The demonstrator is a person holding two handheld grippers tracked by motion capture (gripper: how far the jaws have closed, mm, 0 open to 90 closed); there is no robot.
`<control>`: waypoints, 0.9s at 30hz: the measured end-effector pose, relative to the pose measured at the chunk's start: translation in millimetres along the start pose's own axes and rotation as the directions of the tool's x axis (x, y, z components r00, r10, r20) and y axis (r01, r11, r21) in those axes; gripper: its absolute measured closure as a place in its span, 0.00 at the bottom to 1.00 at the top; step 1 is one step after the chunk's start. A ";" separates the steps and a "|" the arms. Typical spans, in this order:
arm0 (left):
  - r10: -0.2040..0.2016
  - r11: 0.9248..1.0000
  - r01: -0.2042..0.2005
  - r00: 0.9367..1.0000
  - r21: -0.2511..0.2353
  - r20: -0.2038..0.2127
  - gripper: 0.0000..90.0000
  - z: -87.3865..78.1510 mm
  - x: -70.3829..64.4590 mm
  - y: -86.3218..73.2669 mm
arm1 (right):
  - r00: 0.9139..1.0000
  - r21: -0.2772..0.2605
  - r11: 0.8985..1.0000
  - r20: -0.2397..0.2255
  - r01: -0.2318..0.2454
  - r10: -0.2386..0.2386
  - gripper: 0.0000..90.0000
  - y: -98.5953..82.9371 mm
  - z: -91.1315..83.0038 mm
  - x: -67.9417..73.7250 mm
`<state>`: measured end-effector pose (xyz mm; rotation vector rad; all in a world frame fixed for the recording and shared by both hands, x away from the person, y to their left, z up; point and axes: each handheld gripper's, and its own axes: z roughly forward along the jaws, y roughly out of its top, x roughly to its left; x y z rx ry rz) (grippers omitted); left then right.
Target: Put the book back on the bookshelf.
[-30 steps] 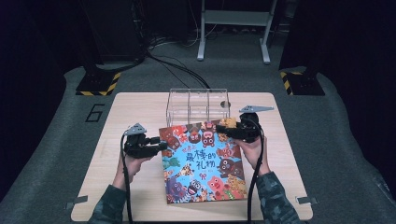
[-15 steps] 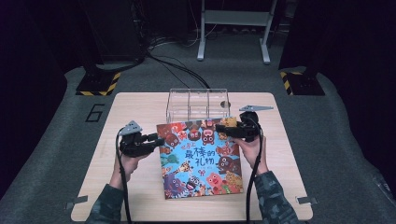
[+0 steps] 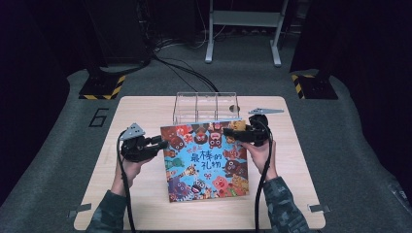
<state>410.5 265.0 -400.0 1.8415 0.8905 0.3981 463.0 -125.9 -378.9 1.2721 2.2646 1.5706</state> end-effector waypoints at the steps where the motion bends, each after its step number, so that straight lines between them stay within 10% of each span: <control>1: 0.002 1.000 -0.002 1.000 0.000 -0.001 0.72 -1.0 0.3 1.0 | 1.000 -0.001 1.000 -0.001 0.009 -0.009 0.52 0.8 0.1 0.1; 27: 0.076 0.994 -0.076 0.997 -0.078 -0.004 0.77 -25.2 1.5 17.8 | 0.990 -0.054 0.988 0.015 0.141 -0.141 0.48 18.2 -6.5 20.4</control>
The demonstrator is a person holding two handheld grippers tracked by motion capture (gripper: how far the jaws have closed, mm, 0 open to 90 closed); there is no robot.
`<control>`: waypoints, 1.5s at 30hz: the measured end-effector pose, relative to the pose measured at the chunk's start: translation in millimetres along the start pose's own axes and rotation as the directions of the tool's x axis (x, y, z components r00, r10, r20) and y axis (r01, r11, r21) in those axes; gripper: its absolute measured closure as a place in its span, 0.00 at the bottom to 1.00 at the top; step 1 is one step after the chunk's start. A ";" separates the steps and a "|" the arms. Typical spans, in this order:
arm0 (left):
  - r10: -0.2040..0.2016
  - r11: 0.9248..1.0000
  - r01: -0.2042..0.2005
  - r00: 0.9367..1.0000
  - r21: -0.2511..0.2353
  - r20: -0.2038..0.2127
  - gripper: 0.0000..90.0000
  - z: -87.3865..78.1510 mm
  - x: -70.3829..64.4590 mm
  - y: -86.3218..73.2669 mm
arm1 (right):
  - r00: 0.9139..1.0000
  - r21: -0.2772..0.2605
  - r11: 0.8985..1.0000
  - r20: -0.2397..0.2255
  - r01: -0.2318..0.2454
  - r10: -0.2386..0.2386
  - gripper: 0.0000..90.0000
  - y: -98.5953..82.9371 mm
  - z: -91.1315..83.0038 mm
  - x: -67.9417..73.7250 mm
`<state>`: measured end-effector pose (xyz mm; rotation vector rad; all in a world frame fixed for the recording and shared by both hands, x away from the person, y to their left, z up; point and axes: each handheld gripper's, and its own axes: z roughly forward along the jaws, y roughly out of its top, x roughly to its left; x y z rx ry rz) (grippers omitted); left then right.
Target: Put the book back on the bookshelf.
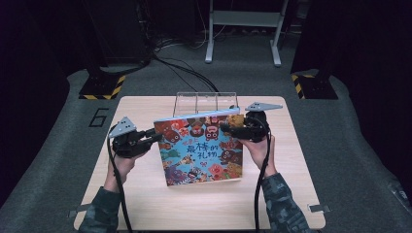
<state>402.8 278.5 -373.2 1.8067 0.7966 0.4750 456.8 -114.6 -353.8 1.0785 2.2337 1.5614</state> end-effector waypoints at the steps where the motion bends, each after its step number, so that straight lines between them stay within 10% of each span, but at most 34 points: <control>1: 0.000 1.000 0.000 1.000 -0.003 0.008 0.77 -1.2 0.0 -1.7 | 1.000 0.000 1.000 -0.004 0.006 -0.006 0.48 -0.5 0.0 0.6; 13: -0.056 0.998 0.060 0.993 -0.035 0.107 0.72 1.6 7.8 -5.0 | 1.000 -0.001 1.000 -0.008 0.025 -0.025 0.48 -0.8 -1.0 2.7; 23: 0.034 0.996 -0.029 0.997 -0.087 0.062 0.78 -12.5 0.9 1.2 | 0.999 -0.025 0.999 -0.035 0.031 -0.032 0.46 0.6 0.6 5.9; 31: 0.003 0.996 0.010 0.989 -0.091 0.148 0.74 -13.2 7.4 -5.7 | 0.996 -0.018 0.996 -0.037 0.085 -0.086 0.46 -1.9 0.5 12.0; 45: 0.061 0.996 -0.046 0.979 -0.083 0.193 0.75 -4.5 4.6 0.9 | 0.994 0.000 0.995 -0.029 0.101 -0.101 0.44 -2.6 -1.4 12.8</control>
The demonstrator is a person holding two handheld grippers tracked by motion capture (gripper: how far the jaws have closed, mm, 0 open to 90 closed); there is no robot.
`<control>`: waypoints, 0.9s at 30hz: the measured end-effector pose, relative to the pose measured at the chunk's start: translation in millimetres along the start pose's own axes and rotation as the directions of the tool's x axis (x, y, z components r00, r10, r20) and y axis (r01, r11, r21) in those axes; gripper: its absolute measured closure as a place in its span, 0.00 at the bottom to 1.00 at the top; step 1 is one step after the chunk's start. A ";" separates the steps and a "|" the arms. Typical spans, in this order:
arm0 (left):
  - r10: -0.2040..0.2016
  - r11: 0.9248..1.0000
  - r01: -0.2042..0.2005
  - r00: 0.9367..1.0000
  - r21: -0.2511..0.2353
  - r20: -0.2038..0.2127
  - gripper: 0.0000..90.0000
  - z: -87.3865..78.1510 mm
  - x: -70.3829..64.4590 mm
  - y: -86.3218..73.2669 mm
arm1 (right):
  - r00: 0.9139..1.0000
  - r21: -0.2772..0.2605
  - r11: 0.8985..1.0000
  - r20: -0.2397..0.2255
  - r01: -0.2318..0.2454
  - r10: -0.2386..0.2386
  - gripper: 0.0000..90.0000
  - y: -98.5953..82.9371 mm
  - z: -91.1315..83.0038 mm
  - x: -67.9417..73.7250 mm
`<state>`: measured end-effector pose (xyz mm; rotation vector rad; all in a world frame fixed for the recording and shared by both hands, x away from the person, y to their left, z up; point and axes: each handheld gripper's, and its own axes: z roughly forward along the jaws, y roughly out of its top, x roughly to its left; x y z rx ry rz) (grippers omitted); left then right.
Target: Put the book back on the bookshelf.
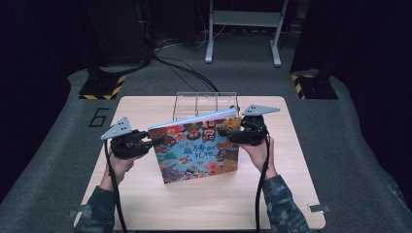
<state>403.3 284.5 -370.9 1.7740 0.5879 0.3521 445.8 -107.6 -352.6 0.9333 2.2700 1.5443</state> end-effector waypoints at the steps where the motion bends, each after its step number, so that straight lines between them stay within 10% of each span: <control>1: 0.004 1.000 -0.004 1.000 0.004 0.008 0.75 -0.7 -0.1 0.1 | 1.000 0.005 1.000 0.006 0.003 -0.003 0.44 -0.3 -0.8 1.1; 10: 0.070 0.997 -0.071 0.997 0.035 0.015 0.79 -3.9 -5.4 2.8 | 0.997 -0.011 1.000 0.071 -0.013 0.014 0.29 -11.0 -16.8 -7.7; 18: 0.128 0.990 -0.131 0.991 0.062 0.037 0.80 -4.9 -7.3 6.9 | 0.997 -0.018 0.999 0.059 -0.041 0.042 0.16 -7.8 4.9 -19.5; 22: 0.167 0.983 -0.168 0.986 0.076 0.020 0.80 -4.3 -9.6 11.5 | 0.999 -0.040 0.998 0.014 -0.040 0.040 0.16 -7.4 14.7 -13.3; 27: 0.197 0.977 -0.193 0.979 0.090 -0.043 0.80 -9.6 -9.1 11.8 | 0.998 -0.035 0.999 0.063 0.010 -0.008 0.14 -3.1 22.8 -0.2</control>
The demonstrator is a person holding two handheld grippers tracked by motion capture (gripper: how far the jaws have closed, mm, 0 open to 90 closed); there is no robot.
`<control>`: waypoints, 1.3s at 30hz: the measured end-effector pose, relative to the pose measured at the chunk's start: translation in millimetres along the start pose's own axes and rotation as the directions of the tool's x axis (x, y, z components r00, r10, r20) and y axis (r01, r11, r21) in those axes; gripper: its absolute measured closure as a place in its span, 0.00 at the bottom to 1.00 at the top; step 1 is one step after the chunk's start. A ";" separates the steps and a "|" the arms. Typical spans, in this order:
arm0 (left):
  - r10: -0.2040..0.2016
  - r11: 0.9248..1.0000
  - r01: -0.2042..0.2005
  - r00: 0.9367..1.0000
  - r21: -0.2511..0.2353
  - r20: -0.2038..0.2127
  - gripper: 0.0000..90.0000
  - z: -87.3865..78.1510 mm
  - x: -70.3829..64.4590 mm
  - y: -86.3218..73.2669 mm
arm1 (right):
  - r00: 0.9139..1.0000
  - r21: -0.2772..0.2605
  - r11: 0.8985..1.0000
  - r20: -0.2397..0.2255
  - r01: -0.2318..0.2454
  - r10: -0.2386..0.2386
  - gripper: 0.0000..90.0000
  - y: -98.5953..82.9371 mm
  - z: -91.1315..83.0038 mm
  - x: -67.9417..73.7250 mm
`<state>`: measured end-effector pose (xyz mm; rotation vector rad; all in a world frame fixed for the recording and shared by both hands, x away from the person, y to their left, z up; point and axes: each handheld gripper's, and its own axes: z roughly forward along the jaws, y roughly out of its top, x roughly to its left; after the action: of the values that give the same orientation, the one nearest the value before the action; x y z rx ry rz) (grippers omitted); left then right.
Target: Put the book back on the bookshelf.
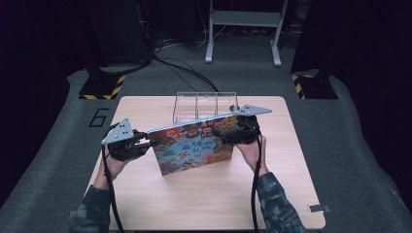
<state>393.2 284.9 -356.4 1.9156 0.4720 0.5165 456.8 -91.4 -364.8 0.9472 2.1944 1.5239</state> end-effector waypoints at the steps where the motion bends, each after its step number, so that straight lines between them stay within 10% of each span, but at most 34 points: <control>1: -0.001 1.000 0.001 1.000 -0.002 0.001 0.80 -1.0 0.7 -1.4 | 1.000 0.003 1.000 -0.001 0.003 -0.003 0.15 0.7 1.3 0.2; 15: -0.111 0.990 0.122 0.984 -0.075 0.138 0.56 18.6 10.1 4.7 | 1.000 0.007 1.000 -0.006 -0.028 0.028 0.13 2.5 7.6 -1.7; 32: -0.052 0.999 0.053 0.983 0.001 0.178 0.64 37.9 13.2 28.1 | 1.000 0.006 1.000 -0.002 -0.026 0.026 0.15 -2.1 -1.7 -8.3; 39: -0.036 0.999 0.028 0.981 0.044 0.188 0.68 42.9 11.0 31.1 | 0.997 0.045 0.996 0.036 -0.076 0.075 0.13 -39.9 -29.0 -31.7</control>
<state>428.8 246.9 -341.6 1.9710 0.3917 0.3021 449.5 -141.9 -393.7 1.0748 2.2022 1.4831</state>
